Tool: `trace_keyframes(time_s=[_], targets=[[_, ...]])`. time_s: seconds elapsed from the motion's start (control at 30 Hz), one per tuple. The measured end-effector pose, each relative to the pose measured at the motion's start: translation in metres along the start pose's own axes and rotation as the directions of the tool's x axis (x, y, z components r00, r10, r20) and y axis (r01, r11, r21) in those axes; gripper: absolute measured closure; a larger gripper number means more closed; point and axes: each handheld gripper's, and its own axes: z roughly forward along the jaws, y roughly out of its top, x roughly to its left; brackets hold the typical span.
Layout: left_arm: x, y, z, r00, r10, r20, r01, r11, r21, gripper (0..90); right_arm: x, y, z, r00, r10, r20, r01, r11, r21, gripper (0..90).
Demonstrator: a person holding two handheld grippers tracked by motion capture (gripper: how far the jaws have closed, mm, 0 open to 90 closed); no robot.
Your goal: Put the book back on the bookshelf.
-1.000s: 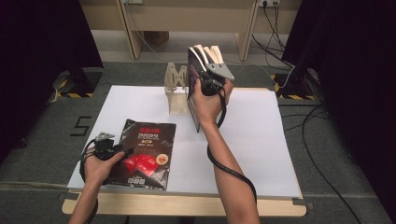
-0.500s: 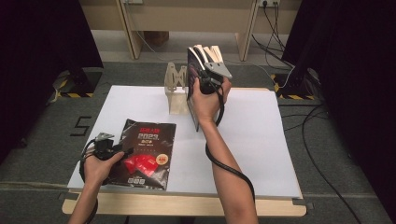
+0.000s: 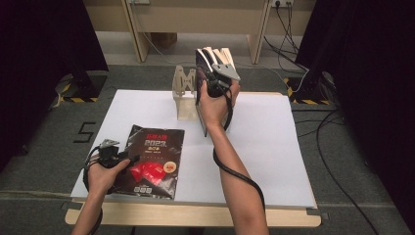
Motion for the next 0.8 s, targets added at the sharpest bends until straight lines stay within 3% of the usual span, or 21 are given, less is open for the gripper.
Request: trace_keyframes(time_s=[0.8], targets=[[0.001,-0.001,0.000,1.0000,-0.006,0.001,0.006,1.0000,0.000,42.3,0.002,-0.003,0.013,0.9997,0.002,0.022,-0.002,1.000,0.008,84.5]])
